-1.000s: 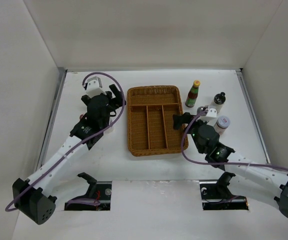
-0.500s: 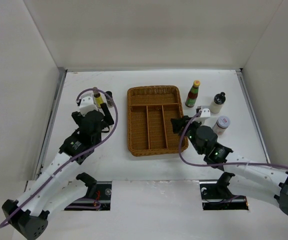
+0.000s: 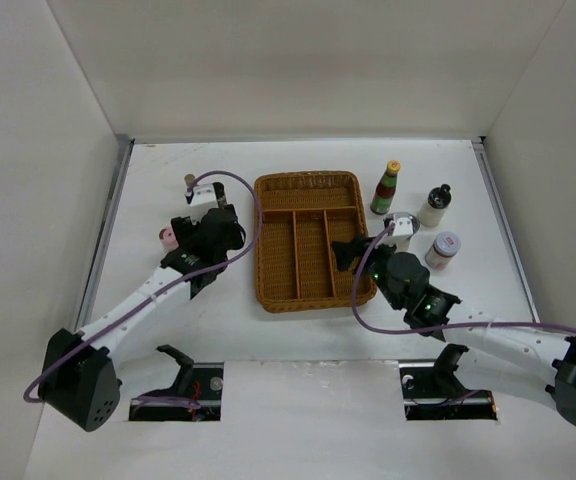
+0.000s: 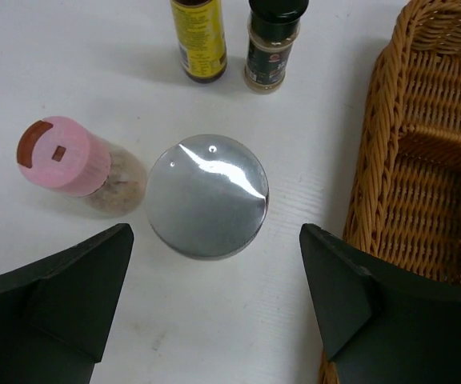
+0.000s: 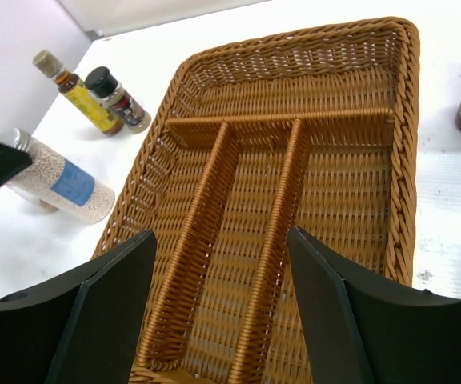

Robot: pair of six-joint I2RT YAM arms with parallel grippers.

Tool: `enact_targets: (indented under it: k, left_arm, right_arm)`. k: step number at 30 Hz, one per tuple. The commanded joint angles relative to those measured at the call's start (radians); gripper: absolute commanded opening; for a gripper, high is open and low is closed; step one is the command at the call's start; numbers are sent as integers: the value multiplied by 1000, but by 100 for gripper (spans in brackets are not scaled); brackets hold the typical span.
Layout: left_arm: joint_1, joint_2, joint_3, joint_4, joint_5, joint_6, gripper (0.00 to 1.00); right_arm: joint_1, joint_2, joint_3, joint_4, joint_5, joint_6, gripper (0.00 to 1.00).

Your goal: Organize the condiment bottles

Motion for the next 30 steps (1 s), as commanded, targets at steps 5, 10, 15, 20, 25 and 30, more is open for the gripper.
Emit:
enact_targets:
  k: [5, 10, 15, 20, 25, 30]
  left_arm:
    - [62, 110, 5, 167, 16, 15, 70]
    - [50, 86, 34, 196, -9, 40, 35]
    - [-84, 7, 184, 198, -120, 121, 31]
    - [-119, 113, 364, 271, -62, 187, 31]
    - [-61, 346, 489, 402, 58, 195, 31]
    - [-38, 539, 620, 442, 133, 195, 31]
  right_arm:
    - [1, -44, 20, 76, -10, -10, 74]
    - [-11, -54, 16, 76, -10, -10, 75]
    - [-33, -62, 5, 76, -4, -4, 74]
    - [-63, -88, -12, 76, 5, 5, 74]
    - [-73, -139, -27, 71, 5, 14, 74]
    - [-82, -148, -30, 64, 7, 16, 75]
